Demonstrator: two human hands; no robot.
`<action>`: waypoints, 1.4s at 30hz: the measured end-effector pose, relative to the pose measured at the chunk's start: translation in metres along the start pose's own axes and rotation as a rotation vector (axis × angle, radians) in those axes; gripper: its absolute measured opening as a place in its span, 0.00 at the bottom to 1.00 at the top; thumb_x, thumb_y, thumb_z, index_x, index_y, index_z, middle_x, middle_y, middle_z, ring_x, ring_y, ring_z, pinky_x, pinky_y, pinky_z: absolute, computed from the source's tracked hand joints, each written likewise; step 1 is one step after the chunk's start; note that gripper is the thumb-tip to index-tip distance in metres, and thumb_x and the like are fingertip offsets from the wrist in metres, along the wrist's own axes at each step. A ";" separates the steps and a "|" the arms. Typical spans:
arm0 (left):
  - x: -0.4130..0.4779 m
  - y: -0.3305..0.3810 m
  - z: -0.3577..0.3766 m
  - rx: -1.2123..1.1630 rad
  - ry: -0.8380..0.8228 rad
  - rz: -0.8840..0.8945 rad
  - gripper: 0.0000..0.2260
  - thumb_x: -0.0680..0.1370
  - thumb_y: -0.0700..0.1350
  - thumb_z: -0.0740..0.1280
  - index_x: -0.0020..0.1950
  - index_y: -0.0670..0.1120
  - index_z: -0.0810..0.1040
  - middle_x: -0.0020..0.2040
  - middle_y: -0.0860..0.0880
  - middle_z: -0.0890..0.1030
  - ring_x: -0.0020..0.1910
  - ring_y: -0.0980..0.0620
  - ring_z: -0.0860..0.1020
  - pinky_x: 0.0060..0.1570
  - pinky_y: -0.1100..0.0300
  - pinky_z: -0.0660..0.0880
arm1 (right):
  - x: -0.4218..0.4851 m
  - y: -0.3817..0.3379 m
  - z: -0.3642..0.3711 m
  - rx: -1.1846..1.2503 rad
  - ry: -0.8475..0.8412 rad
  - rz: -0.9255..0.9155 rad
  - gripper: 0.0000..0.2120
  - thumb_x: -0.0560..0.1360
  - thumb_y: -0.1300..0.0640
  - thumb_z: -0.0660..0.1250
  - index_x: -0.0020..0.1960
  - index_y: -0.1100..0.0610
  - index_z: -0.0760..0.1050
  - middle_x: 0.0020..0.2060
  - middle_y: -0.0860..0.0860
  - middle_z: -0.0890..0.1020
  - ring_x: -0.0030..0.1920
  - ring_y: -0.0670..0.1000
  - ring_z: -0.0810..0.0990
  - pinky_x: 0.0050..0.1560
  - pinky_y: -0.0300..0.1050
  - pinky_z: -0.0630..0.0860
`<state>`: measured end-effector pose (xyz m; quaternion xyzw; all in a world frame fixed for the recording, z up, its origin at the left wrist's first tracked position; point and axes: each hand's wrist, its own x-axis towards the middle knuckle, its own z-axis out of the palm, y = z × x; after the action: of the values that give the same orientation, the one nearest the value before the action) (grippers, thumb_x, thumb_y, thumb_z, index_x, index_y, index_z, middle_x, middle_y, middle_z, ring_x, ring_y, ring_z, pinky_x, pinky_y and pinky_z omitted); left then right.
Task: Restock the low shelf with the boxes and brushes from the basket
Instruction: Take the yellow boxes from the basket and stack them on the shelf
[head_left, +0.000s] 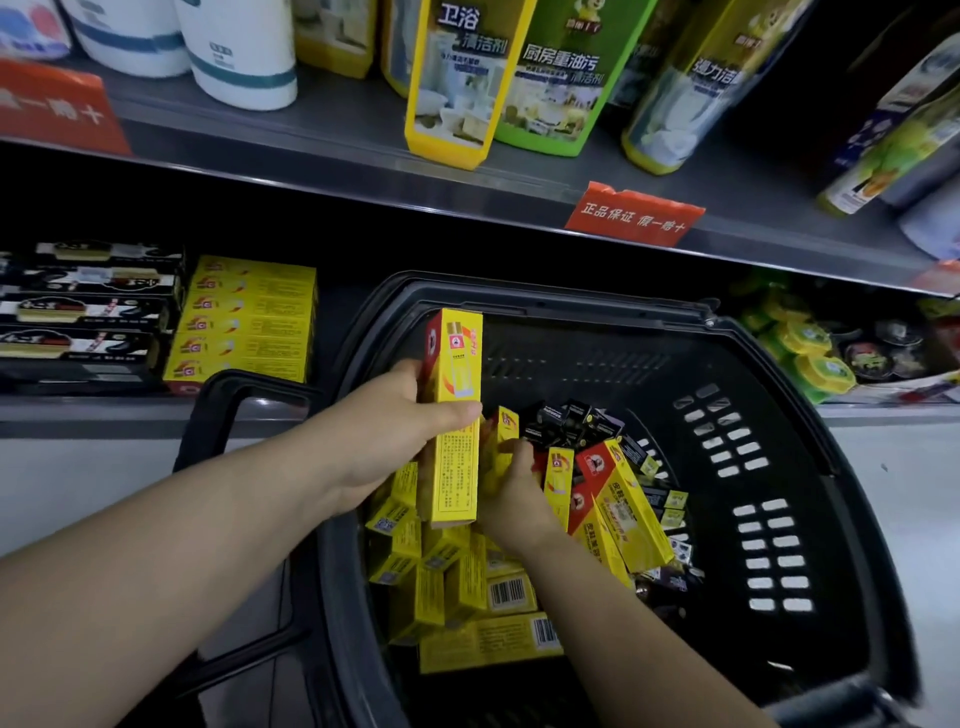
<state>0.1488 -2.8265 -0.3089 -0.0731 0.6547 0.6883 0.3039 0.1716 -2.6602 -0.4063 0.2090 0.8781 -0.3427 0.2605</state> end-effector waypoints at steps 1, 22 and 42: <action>0.000 0.000 -0.001 -0.010 -0.003 0.004 0.19 0.75 0.44 0.68 0.64 0.48 0.68 0.58 0.49 0.79 0.57 0.50 0.78 0.56 0.54 0.74 | -0.005 -0.002 -0.003 0.117 -0.020 0.029 0.31 0.74 0.63 0.66 0.70 0.52 0.52 0.57 0.55 0.74 0.54 0.57 0.77 0.49 0.51 0.79; -0.039 0.028 -0.074 -0.309 0.244 0.129 0.10 0.75 0.47 0.67 0.55 0.46 0.78 0.47 0.47 0.85 0.46 0.47 0.83 0.41 0.54 0.80 | -0.099 -0.142 -0.034 0.407 -0.234 -0.681 0.21 0.74 0.54 0.69 0.62 0.41 0.66 0.50 0.44 0.82 0.49 0.43 0.82 0.45 0.35 0.78; -0.031 -0.079 -0.223 -0.714 0.943 0.012 0.05 0.74 0.39 0.70 0.47 0.43 0.76 0.43 0.46 0.79 0.41 0.47 0.77 0.46 0.53 0.76 | 0.072 -0.280 0.098 -1.242 -0.361 -0.601 0.30 0.78 0.53 0.61 0.76 0.53 0.51 0.63 0.59 0.74 0.58 0.59 0.75 0.53 0.44 0.72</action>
<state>0.1480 -3.0509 -0.3908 -0.4651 0.4475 0.7609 -0.0672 -0.0061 -2.9060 -0.3728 -0.2894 0.8737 0.1346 0.3670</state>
